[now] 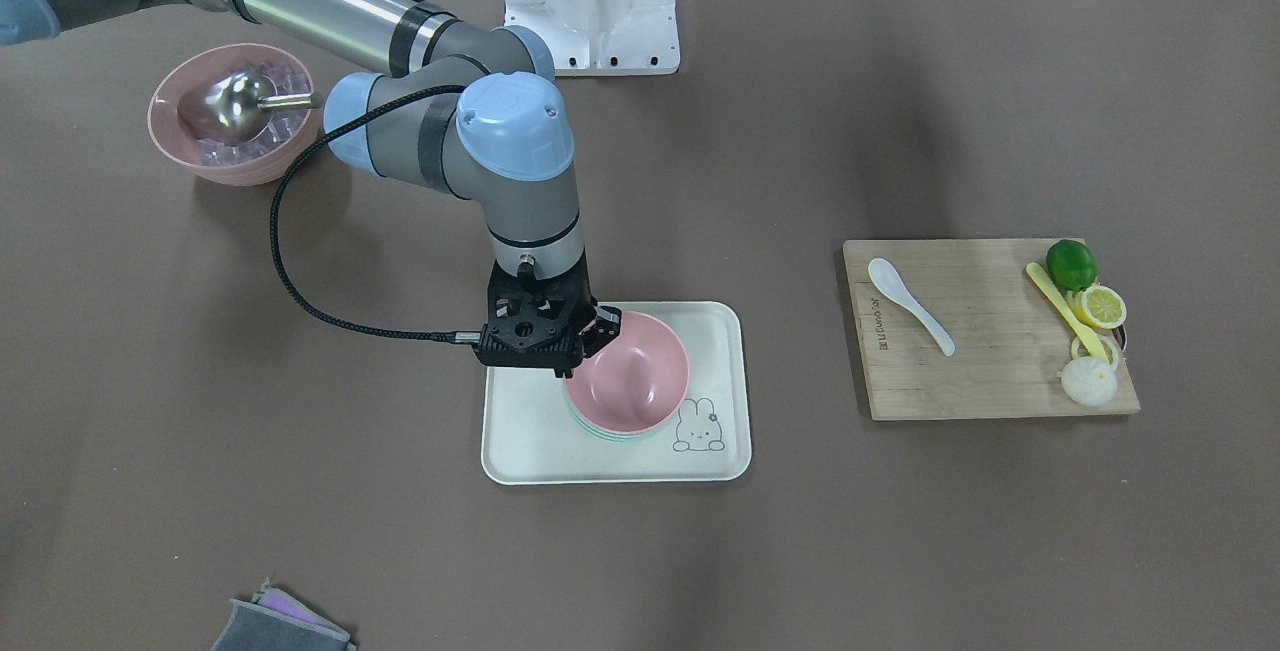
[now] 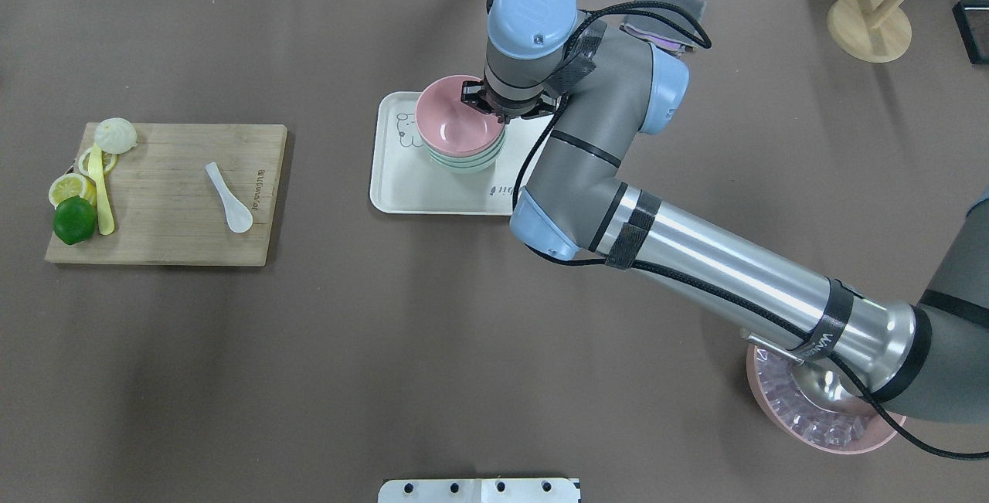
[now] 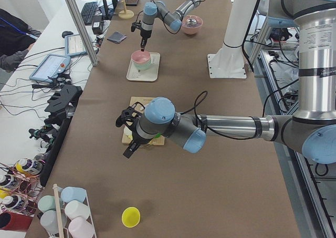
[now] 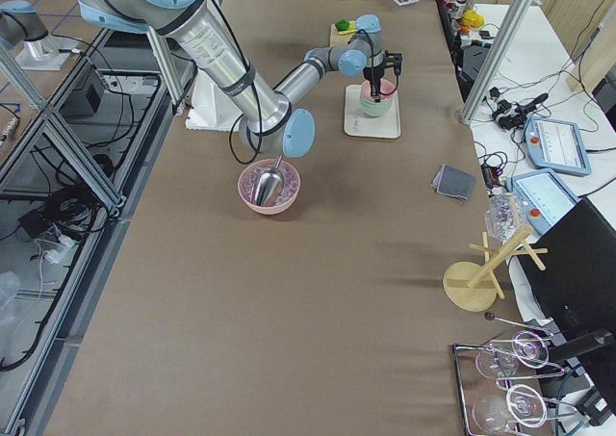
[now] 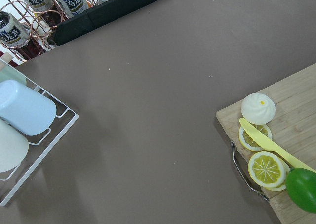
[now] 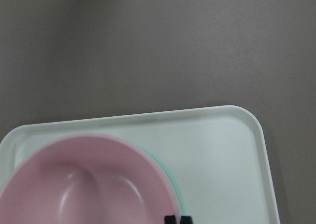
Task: Stack pink bowl on green and place spoon
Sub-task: 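Lower the pink bowl into the green bowl and open the right gripper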
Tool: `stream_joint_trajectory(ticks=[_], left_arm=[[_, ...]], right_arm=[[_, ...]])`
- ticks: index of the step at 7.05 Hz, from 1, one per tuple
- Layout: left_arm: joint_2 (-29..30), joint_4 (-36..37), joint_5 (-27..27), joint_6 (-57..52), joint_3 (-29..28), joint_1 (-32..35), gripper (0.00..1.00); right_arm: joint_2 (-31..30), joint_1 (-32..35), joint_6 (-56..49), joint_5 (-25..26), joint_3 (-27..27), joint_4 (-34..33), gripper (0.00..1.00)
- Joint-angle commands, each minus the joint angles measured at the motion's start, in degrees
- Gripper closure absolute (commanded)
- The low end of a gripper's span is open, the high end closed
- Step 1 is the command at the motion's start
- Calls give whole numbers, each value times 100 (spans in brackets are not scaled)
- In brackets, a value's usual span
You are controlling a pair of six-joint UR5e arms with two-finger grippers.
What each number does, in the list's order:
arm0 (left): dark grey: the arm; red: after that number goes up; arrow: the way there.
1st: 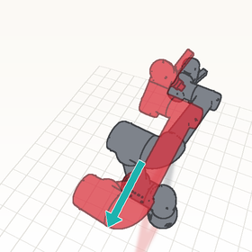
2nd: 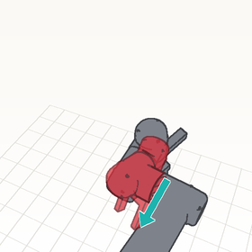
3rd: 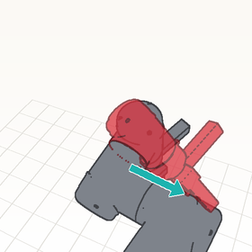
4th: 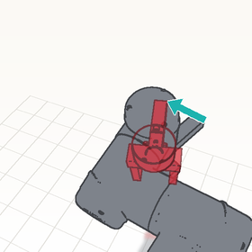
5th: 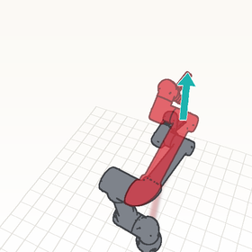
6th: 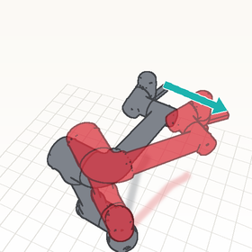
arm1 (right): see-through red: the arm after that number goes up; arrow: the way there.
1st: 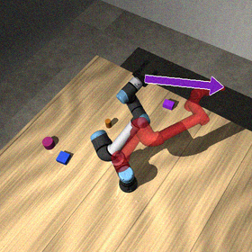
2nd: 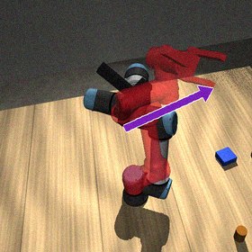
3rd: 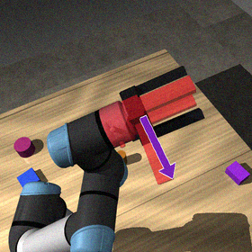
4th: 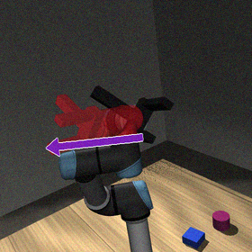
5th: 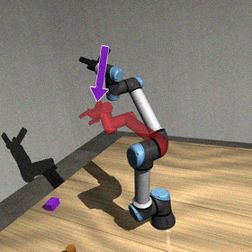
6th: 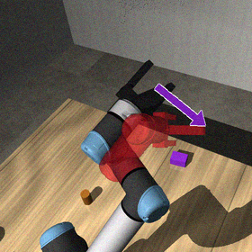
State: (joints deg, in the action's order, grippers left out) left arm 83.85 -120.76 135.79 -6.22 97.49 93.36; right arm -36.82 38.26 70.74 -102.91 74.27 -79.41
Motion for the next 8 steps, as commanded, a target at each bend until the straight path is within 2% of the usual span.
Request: stream_joint_trajectory(ticks=[1,2,3,4,6,7,8], left_arm=[[0,0,0,-2,-2,-2,2],[0,0,0,6,6,-2,2],[0,0,0,6,-2,-2,2],[0,0,0,41,6,-2,2],[88,78,35,477,24,-106,2],[175,18,192,1743,59,-403,2],[245,-70,132,2521,120,-745,2]], right_arm=[[-18,-2,-42,61,8,-4,100],[-9,6,-51,61,17,-4,100],[-1,6,-51,78,43,5,44],[-1,15,-51,279,96,-4,1],[-53,146,-287,202,122,5,0],[-219,312,-532,1,166,14,0],[-499,531,-987,-244,315,22,0]])
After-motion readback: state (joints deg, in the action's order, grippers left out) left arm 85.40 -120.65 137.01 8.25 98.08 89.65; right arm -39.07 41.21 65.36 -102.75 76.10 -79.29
